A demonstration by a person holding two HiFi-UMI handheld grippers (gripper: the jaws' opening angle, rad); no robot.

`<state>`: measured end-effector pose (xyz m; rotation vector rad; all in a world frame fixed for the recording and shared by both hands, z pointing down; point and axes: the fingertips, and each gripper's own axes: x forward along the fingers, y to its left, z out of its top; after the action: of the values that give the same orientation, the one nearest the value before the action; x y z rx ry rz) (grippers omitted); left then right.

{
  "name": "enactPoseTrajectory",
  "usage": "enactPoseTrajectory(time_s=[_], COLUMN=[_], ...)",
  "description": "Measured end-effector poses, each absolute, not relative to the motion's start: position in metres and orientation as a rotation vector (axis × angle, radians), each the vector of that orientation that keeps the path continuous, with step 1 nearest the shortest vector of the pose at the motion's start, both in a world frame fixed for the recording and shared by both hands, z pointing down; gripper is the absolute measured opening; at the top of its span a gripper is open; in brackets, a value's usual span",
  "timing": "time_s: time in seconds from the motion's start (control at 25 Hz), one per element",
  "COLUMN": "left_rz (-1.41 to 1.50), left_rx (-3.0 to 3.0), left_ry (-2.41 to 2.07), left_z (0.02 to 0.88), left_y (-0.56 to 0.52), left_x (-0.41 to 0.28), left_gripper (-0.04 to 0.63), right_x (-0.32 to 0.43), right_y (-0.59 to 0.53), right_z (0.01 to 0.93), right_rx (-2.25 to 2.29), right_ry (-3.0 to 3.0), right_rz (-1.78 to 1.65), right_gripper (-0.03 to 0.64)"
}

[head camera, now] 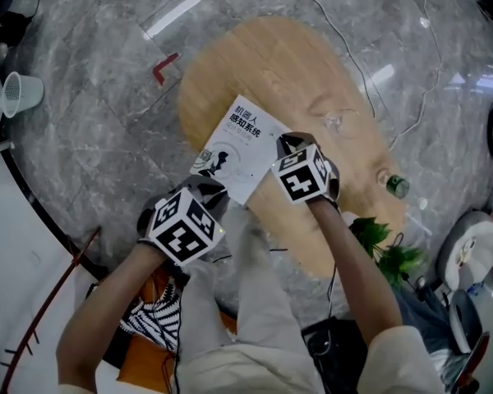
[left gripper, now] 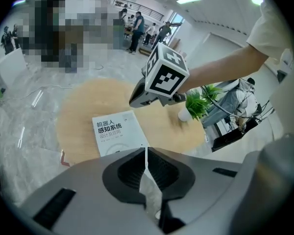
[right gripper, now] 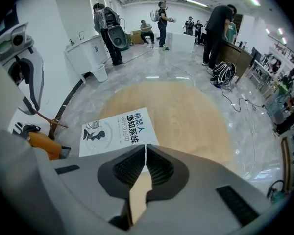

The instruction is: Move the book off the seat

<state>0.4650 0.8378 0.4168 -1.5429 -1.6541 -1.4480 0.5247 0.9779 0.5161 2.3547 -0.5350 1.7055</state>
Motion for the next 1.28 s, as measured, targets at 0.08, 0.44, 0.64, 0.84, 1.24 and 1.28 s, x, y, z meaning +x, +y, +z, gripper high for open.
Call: enactPoseTrajectory(time_s=[0.08,0.44,0.64,0.84,1.24,1.28], left_rz=[-1.458,-1.472,-1.486,-1.475,-1.433,-1.425], left_rx=[-1.573,-1.762,-1.804,-1.901,-2.084,-2.108], left_ry=[-1.641,-1.657,-1.613,-1.562,-1.481,-1.470], left_z=[0.405,0.335,0.302,0.259,0.185,0.177], left_y=[0.836,0.819,0.788,0.753,0.681,0.674], left_x=[0.461,0.452,0.445,0.439,0.413,0.413], left_gripper=[0.009,0.009,0.009,0.009,0.009,0.009], right_x=[0.518,0.493,0.482,0.478,0.485,0.484], right_y=[0.975,0.950,0.940,0.919,0.852,0.841], right_z=[0.505,0.445,0.404,0.344,0.248,0.242], right_rx=[2.370,2.449,2.465,2.551,2.695,2.674], right_ry=[-0.526,-0.534,-0.512,-0.557,-0.721,-0.758], right_rz=[1.704,1.722,1.697,1.684,1.584,1.573], right_gripper=[0.011,0.008,0.008,0.008,0.008,0.008])
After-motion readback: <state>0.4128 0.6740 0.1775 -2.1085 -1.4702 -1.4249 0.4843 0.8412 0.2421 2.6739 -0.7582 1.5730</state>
